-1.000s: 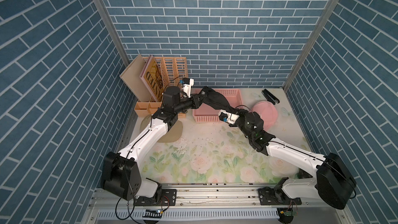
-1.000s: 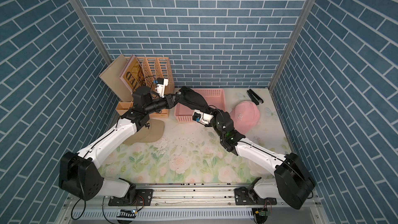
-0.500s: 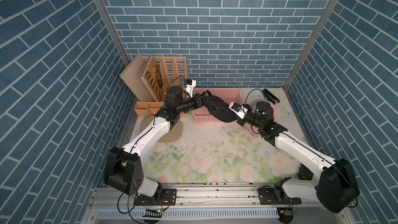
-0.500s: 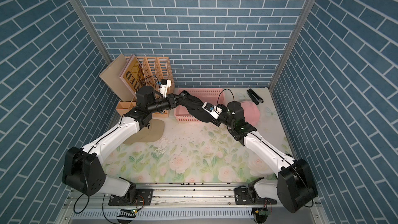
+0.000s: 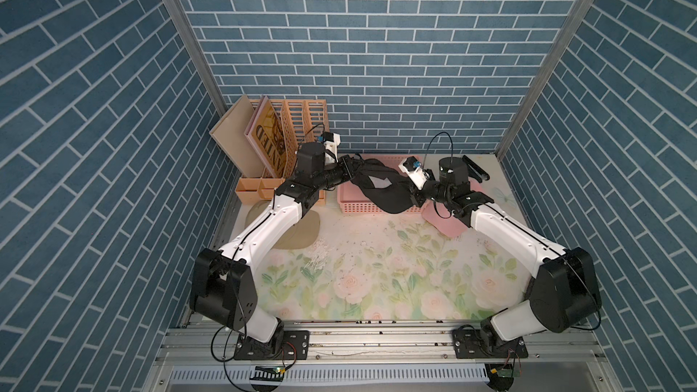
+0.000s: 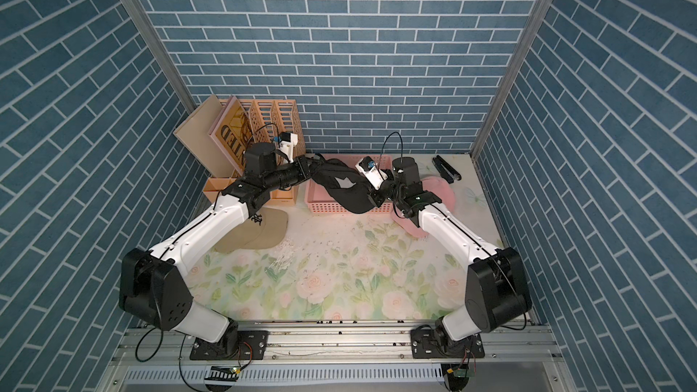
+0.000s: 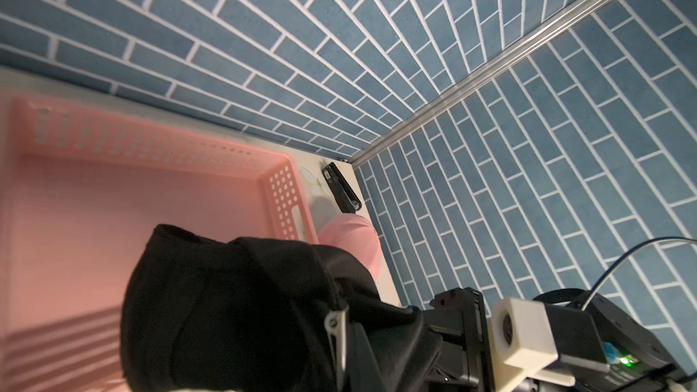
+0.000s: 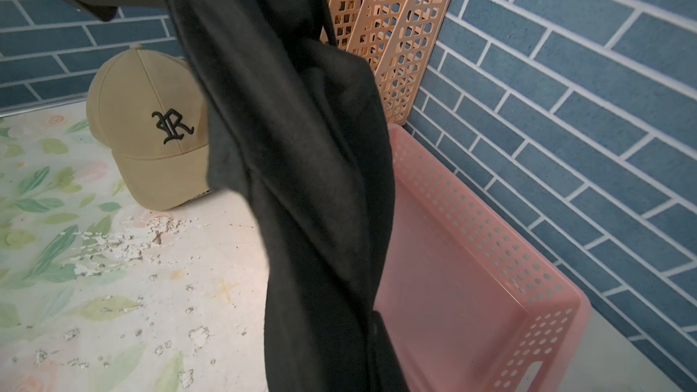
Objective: Turn the baseball cap inside out
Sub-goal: Turn over the baseball cap.
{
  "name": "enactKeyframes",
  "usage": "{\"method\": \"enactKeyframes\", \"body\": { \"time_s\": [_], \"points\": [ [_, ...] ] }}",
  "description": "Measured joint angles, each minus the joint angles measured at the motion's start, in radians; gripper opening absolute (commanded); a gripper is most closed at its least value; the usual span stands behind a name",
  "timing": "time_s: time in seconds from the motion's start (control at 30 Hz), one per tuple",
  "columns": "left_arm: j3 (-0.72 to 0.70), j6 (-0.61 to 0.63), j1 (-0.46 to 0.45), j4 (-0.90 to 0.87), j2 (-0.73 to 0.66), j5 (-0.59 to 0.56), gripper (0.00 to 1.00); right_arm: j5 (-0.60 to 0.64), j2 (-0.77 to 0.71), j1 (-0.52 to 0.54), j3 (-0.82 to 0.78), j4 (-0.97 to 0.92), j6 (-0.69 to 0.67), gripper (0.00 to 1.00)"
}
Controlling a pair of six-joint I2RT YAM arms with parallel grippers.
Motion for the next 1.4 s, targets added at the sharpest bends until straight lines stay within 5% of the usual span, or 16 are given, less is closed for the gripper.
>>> {"method": "enactKeyframes", "body": {
  "time_s": [0.3, 0.5, 0.57, 0.73, 1.0, 1.2, 1.4],
  "points": [
    [0.298, 0.381, -0.066, -0.260, 0.116, -0.242, 0.56, -0.061, 0.013, -0.100, 0.072, -0.152, 0.047, 0.00],
    [0.285, 0.697, -0.043, -0.327, 0.122, -0.237, 0.78, -0.144, 0.001, -0.119, 0.059, -0.286, -0.052, 0.00],
    [0.223, 0.825, -0.042, -0.307, 0.096, -0.204, 0.99, -0.181, -0.024, -0.116, 0.027, -0.312, -0.116, 0.00],
    [0.090, 1.056, -0.029, -0.297, 0.040, -0.079, 1.00, -0.277, -0.079, -0.117, -0.007, -0.369, -0.243, 0.00],
    [-0.049, 1.146, 0.085, -0.214, -0.058, 0.169, 0.99, -0.411, -0.094, -0.169, 0.039, -0.473, -0.416, 0.00],
    [-0.039, 1.272, 0.080, -0.240, -0.053, 0.352, 1.00, -0.388, -0.220, -0.180, -0.019, -0.444, -0.498, 0.00],
    [0.064, 1.408, 0.080, -0.316, 0.029, 0.420, 1.00, -0.346, -0.317, -0.167, -0.028, -0.410, -0.532, 0.00]
  ]
}}
